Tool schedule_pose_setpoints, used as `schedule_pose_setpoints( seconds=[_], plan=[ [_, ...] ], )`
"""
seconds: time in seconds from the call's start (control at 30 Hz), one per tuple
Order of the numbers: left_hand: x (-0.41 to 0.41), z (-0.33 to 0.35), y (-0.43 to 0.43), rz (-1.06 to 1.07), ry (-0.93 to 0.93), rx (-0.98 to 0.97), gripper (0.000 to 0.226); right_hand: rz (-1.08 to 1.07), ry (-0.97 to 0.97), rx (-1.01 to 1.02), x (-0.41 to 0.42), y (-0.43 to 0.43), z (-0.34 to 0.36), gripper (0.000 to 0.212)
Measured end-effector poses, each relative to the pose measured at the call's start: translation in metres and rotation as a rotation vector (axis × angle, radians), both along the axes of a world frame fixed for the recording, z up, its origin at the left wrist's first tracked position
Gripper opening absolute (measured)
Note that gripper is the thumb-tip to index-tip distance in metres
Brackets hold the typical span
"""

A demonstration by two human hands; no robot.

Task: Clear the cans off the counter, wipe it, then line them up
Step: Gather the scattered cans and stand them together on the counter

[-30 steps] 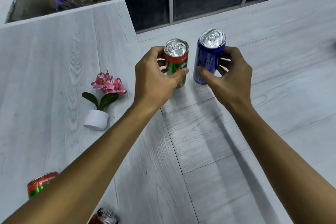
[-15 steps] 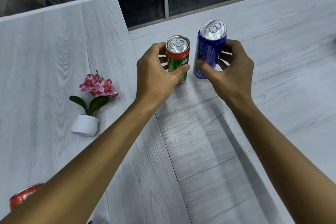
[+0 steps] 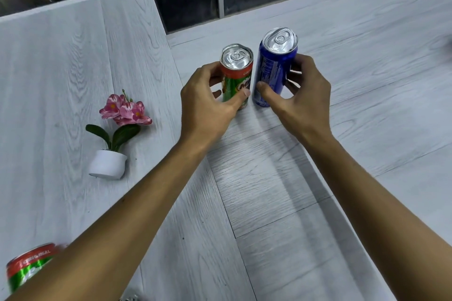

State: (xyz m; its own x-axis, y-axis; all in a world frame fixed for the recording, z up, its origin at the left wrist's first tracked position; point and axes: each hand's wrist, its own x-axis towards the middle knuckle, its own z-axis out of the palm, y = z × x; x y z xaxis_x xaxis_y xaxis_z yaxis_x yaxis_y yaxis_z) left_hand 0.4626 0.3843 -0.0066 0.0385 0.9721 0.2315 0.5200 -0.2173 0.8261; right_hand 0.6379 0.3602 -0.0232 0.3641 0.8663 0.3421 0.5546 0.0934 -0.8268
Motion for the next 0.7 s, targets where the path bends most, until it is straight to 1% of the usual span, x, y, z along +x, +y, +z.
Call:
schedule_pose_setpoints(
  seconds=[0.1,0.2,0.37,0.5,0.7],
  plan=[
    [0.000,-0.002,0.001,-0.004,-0.002,-0.025,0.065,-0.004,-0.049,-0.036,0.003,0.001,0.001,0.071],
    [-0.001,-0.006,0.001,-0.012,0.022,-0.064,0.068,0.010,-0.096,-0.103,0.006,-0.001,0.000,0.078],
    [-0.006,-0.015,-0.008,-0.042,0.130,-0.194,0.078,-0.002,-0.194,-0.258,0.011,-0.014,-0.005,0.085],
    [-0.011,-0.017,-0.019,-0.083,0.224,-0.232,0.074,0.026,-0.284,-0.300,0.010,-0.029,-0.001,0.079],
    [-0.021,-0.017,-0.035,-0.142,0.415,-0.177,0.067,0.056,-0.408,-0.373,0.002,-0.053,0.011,0.073]
  ],
)
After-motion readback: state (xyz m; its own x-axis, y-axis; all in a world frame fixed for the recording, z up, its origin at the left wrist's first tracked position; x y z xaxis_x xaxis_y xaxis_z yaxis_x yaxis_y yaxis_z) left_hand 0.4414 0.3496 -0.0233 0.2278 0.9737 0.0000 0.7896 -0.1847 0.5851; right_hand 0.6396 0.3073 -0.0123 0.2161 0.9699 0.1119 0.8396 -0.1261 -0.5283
